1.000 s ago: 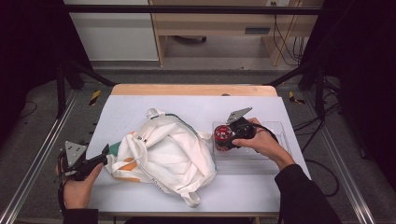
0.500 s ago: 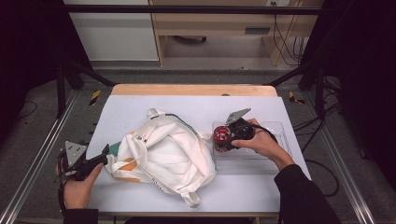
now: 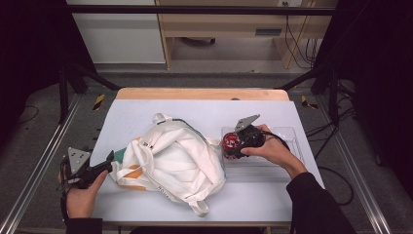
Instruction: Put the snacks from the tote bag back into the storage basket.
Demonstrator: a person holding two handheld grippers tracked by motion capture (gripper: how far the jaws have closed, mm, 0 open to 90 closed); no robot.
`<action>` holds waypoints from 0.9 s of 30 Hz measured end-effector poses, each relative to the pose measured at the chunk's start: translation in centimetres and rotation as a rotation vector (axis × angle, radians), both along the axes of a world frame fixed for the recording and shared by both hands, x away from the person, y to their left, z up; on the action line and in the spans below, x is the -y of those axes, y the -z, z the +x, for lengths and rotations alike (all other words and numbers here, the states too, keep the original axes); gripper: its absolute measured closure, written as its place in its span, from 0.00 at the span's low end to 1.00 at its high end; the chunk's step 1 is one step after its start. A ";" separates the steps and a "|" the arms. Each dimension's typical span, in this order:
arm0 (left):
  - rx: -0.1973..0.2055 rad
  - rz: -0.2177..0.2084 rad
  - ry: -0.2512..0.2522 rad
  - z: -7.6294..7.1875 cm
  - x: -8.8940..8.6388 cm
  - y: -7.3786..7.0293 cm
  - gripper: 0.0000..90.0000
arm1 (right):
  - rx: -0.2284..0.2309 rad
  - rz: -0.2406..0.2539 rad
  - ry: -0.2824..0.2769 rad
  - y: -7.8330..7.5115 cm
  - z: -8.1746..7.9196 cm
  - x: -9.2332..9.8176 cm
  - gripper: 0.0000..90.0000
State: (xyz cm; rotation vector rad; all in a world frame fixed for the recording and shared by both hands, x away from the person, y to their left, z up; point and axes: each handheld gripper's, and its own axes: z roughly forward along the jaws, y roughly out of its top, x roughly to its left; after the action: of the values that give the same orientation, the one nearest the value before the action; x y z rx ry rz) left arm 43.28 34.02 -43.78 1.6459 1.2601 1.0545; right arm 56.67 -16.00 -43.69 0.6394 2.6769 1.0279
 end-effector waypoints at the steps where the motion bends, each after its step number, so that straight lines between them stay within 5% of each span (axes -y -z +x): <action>1: 0.000 0.000 0.000 0.0 0.0 0.0 0.17 | -0.001 -0.001 0.001 0.0 0.0 0.0 0.27; 11: 0.000 -0.003 -0.001 -0.1 -0.1 0.0 0.17 | -0.033 -0.009 0.006 -0.2 -0.1 -0.1 0.18; 15: -0.001 -0.004 -0.001 0.0 -0.1 0.0 0.17 | -0.008 -0.005 0.004 -0.7 -0.3 0.1 0.10; 27: 0.001 -0.005 -0.003 -0.1 -0.1 0.0 0.17 | 0.049 -0.010 0.030 -3.0 -1.7 1.1 0.08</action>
State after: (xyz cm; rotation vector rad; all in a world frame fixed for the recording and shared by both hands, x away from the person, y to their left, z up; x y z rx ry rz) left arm 43.21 34.12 -43.74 1.6405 1.2642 1.0530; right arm 54.93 -17.06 -40.66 0.6414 2.6208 1.0081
